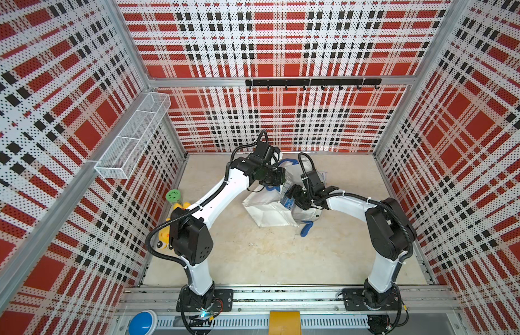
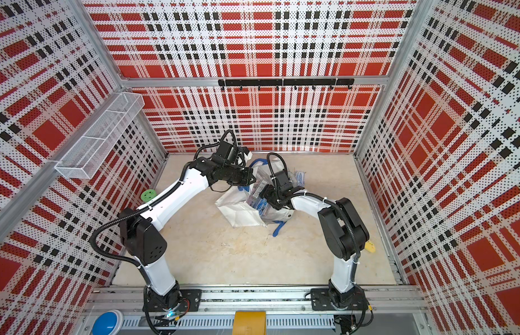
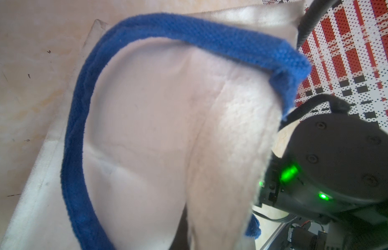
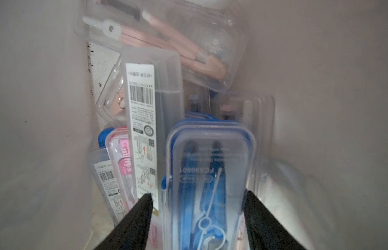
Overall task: Take out the compass set from the canvas bag
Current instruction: Pick up the compass set from the canvas bag.
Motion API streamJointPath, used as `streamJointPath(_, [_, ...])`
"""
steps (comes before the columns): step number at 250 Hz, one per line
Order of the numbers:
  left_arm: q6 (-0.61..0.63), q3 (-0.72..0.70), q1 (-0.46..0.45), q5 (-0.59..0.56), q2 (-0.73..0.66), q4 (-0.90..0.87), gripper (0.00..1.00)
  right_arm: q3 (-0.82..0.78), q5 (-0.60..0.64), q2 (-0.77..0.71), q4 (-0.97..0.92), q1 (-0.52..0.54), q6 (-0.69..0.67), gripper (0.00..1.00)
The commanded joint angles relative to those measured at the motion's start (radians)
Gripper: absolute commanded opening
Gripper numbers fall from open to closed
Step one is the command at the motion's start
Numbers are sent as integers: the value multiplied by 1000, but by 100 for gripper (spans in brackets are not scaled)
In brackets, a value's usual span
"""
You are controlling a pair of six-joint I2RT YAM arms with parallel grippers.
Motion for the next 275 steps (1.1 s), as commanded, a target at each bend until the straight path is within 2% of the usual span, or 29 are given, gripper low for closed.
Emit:
streamJointPath(1, [-7, -8, -16, 45, -54, -4, 0, 38, 2, 68, 9, -5, 32, 68])
streamJointPath(57, [-7, -11, -17, 47, -55, -4, 0, 55, -17, 104, 29, -4, 40, 62])
streamJointPath(116, [-9, -12, -17, 43, -51, -3, 0, 46, -20, 70, 32, -3, 8, 55])
streamJointPath(192, [-31, -20, -5, 34, -53, 22, 0, 9, -8, -102, 8, 9, -55, 47])
streamJointPath(275, [-44, -15, 13, 39, -47, 32, 0, 11, 71, -303, -160, 20, -193, 45])
